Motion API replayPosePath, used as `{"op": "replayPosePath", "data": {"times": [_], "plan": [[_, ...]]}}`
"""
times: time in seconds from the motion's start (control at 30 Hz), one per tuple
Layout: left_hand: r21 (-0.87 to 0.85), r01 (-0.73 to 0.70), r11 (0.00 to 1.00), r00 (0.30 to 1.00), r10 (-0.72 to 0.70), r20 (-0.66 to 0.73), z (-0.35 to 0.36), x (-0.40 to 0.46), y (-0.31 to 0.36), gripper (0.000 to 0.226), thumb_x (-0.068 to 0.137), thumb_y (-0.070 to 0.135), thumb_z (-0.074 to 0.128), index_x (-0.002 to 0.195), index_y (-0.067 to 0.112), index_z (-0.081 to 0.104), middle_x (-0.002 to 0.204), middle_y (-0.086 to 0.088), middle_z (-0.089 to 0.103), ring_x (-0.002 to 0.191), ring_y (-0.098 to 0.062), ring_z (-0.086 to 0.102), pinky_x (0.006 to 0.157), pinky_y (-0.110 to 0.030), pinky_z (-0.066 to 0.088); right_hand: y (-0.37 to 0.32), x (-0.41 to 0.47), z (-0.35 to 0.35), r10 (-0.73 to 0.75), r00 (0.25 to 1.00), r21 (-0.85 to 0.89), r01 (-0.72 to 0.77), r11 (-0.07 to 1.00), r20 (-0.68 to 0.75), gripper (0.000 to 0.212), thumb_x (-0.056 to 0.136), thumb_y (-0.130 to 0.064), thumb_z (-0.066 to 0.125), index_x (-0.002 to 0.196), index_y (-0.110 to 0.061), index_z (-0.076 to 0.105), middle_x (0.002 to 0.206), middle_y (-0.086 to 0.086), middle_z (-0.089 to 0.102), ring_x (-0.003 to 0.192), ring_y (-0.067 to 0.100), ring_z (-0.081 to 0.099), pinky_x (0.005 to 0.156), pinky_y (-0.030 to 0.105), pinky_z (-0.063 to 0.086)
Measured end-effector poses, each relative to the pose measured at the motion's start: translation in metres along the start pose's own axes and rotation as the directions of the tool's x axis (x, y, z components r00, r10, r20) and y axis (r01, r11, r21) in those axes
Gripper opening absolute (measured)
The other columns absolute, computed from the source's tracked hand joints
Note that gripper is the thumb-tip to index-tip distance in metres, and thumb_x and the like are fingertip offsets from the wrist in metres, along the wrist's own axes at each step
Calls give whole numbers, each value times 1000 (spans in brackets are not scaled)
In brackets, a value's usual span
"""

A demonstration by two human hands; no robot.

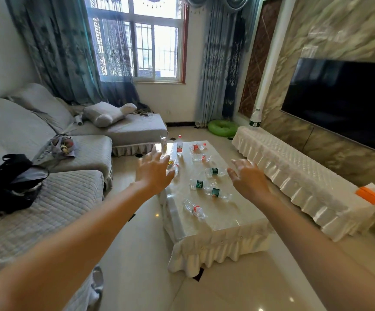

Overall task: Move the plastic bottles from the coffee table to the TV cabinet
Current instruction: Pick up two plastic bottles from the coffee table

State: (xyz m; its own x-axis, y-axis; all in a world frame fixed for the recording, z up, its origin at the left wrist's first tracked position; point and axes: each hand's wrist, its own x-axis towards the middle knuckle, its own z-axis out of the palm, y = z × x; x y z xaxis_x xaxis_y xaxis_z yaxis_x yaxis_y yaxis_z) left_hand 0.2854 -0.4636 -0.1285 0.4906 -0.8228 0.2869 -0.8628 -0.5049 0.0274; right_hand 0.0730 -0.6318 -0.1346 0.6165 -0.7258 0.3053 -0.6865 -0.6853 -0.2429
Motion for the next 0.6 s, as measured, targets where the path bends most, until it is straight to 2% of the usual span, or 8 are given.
{"op": "replayPosePath", "data": {"times": [0.13,0.27,0.43,0.6], "plan": [[-17,-10,1000,1000,11,21,28,33,-12,52,94,48,41,139,24,35,148,-6,32,136,-30,26,107,-45,26,0,35,31,22,999,16,-22,1000,23,47,99,-41,36,138,-16,44,141,5,46,135,26,33,106,45,33],[-14,5,1000,999,-4,40,61,74,-22,55,94,47,39,144,26,29,148,-6,31,136,-29,27,105,-44,28,6,79,63,25,998,22,-26,999,60,46,99,-40,36,139,-17,43,141,5,46,135,25,33,105,44,33],[-16,32,999,997,-31,67,101,142,-43,53,93,46,42,141,26,33,144,-5,37,133,-28,30,102,-42,30,13,147,101,28,995,34,-31,999,94,46,100,-39,37,141,-19,40,145,5,42,139,25,27,110,42,24],[-26,77,997,993,-75,93,129,207,-65,53,92,47,43,139,24,37,144,-5,37,133,-29,30,103,-43,31,15,223,138,4,993,69,-13,998,119,47,99,-41,38,140,-18,42,146,4,41,139,24,28,110,43,25]]}}
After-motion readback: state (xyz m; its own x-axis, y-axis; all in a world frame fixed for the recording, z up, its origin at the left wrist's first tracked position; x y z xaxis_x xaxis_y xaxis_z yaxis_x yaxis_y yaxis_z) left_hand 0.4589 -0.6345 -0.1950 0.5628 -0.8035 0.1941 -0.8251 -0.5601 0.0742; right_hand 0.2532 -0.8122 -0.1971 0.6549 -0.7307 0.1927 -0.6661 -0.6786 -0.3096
